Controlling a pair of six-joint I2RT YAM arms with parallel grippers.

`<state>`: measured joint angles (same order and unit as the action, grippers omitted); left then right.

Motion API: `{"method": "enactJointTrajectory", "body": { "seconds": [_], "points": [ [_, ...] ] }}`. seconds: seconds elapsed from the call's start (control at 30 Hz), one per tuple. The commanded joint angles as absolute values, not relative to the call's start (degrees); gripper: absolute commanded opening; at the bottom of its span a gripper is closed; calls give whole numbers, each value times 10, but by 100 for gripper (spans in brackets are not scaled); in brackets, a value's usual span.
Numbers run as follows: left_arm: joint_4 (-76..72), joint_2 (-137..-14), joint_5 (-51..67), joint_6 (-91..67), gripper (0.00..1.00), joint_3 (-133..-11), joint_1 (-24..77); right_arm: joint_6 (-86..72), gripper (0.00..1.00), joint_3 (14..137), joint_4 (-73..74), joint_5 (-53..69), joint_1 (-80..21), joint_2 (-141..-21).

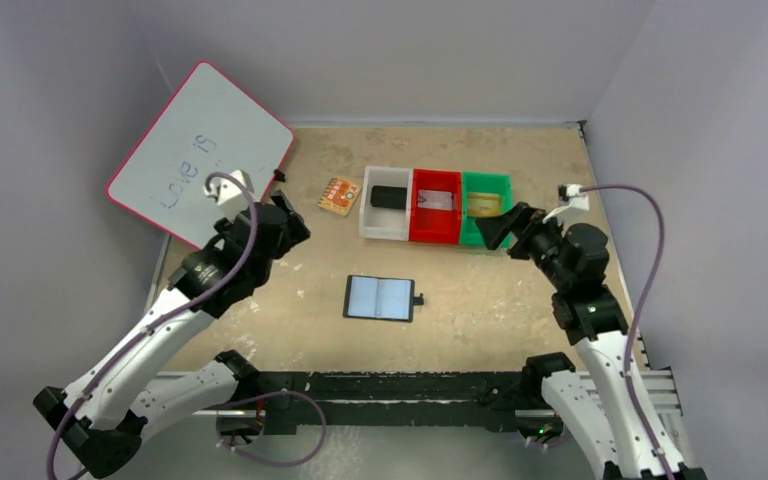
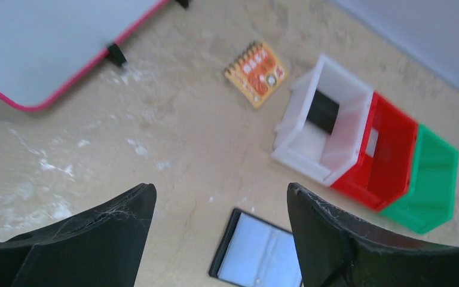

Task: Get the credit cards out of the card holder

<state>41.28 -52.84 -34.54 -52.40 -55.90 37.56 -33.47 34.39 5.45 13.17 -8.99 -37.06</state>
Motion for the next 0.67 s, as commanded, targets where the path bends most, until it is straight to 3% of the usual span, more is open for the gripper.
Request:
{"method": "enactJointTrajectory", "body": {
  "seconds": [0.0, 0.33, 0.63],
  "points": [
    [515, -512, -496, -499, 81, -646, 373, -240, 100, 469, 123, 32, -90, -366],
    [584, -507, -603, -486, 82, -761, 373, -98, 100, 699, 172, -271, -91, -525],
    [555, -508, -609, -490, 82, -759, 373, -84, 100, 669, 117, -231, -91, -505]
  ]
}}
